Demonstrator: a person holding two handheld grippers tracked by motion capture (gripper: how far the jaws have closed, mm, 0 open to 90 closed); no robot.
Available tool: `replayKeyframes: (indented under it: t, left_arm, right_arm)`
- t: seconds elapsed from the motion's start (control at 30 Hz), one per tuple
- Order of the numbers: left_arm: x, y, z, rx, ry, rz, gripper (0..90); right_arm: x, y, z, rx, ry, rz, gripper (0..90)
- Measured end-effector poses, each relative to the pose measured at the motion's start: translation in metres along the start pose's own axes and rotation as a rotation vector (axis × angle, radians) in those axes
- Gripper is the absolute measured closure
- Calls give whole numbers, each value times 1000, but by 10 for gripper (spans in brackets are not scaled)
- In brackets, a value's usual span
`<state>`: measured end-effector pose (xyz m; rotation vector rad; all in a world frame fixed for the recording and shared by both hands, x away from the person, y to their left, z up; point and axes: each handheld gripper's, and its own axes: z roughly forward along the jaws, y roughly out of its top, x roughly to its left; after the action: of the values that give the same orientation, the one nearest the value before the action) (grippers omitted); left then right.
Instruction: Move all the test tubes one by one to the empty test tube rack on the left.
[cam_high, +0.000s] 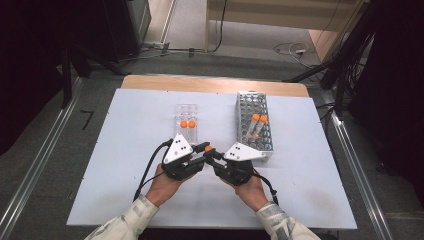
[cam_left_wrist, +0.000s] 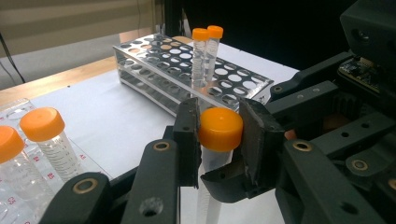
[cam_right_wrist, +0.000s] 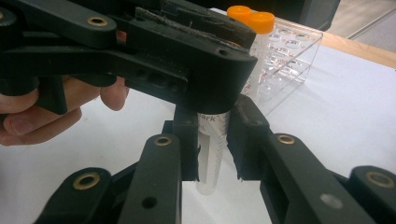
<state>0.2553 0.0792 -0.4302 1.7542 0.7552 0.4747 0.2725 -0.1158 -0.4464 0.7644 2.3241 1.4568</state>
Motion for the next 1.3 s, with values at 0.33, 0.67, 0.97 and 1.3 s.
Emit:
replayKeyframes:
  t: [0.33, 0.67, 0.97, 1.3]
  left_arm:
    - [3, 0, -2, -15, 20, -16, 701]
    - [13, 3, -9, -42, 55, -55, 701]
    - [22, 9, -15, -49, 76, -79, 701]
    - [35, 18, -21, -81, 102, -109, 701]
  right_arm:
    - [-7, -1, -3, 4, 8, 7, 540]
    - [-22, -1, -16, 9, -2, 27, 340]
    - [-37, -2, -31, 15, -32, 42, 292]
    - [-46, -6, -41, 9, -69, 67, 289]
